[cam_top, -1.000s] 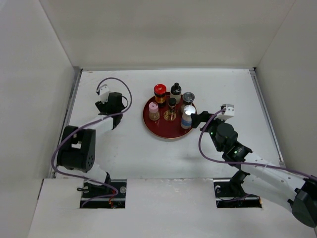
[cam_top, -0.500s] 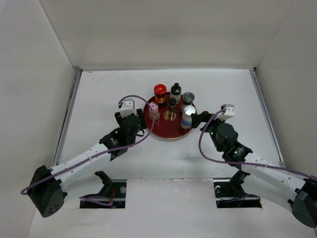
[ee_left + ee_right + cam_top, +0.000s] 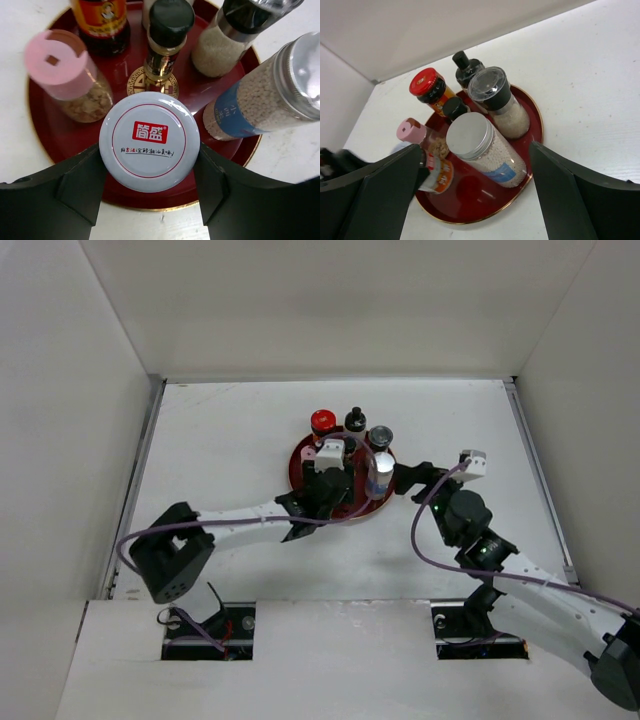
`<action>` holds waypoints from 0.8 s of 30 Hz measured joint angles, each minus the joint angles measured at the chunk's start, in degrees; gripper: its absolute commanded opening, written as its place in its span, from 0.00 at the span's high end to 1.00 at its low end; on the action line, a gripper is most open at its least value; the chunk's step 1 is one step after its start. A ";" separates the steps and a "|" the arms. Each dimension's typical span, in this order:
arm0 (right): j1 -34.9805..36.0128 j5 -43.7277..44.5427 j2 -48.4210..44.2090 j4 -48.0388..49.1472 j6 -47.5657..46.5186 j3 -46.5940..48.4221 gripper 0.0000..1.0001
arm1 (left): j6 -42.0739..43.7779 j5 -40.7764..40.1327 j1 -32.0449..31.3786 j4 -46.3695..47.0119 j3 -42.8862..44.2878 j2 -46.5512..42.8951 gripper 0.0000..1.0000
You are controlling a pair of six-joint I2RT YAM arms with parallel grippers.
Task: Organize the condiment bottles
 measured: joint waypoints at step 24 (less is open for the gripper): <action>-0.33 0.00 -1.29 -0.02 0.57 -0.90 0.11 | 6.91 -8.94 -2.45 12.50 -3.34 -10.62 0.00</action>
